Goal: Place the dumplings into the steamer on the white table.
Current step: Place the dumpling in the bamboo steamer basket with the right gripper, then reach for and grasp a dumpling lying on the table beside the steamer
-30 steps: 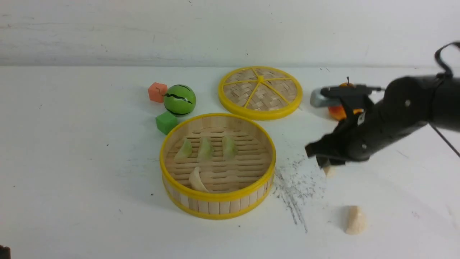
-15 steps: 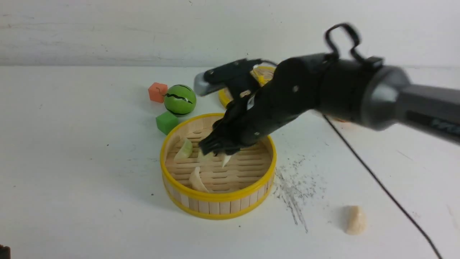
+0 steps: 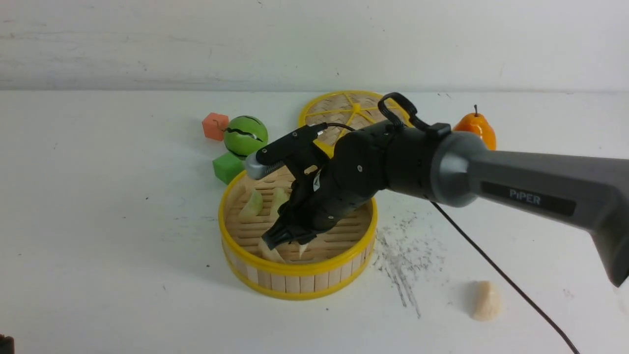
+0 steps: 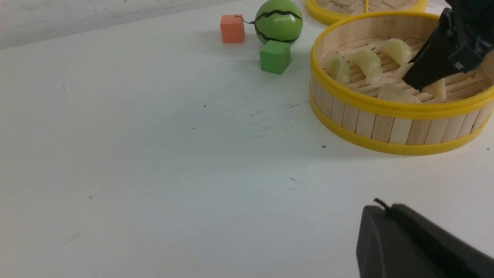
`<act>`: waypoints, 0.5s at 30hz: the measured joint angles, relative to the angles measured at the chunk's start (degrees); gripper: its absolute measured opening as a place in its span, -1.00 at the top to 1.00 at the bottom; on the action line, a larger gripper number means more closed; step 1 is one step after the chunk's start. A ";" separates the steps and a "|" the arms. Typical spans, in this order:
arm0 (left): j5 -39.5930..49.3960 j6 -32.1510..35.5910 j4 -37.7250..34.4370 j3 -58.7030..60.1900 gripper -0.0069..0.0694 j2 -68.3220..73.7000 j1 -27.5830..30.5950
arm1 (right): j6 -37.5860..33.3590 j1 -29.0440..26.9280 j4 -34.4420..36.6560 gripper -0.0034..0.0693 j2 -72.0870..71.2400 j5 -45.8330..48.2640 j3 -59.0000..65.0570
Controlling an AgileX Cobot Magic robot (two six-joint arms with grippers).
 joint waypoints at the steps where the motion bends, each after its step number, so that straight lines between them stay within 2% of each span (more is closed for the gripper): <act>1: 0.00 0.00 0.00 0.00 0.85 0.00 0.00 | 0.07 0.00 0.31 0.26 0.13 0.39 -0.11; 6: 0.00 0.00 0.00 0.00 0.84 0.00 0.00 | 1.02 0.00 0.27 -0.08 1.10 1.90 -0.24; 11: 0.00 0.00 0.00 0.00 0.83 0.00 0.00 | 1.02 0.00 0.27 -0.31 -0.20 2.32 -0.30; 15: 0.11 0.00 0.00 0.00 0.83 0.00 0.00 | 1.20 0.00 -2.18 -0.35 -4.79 5.10 -2.10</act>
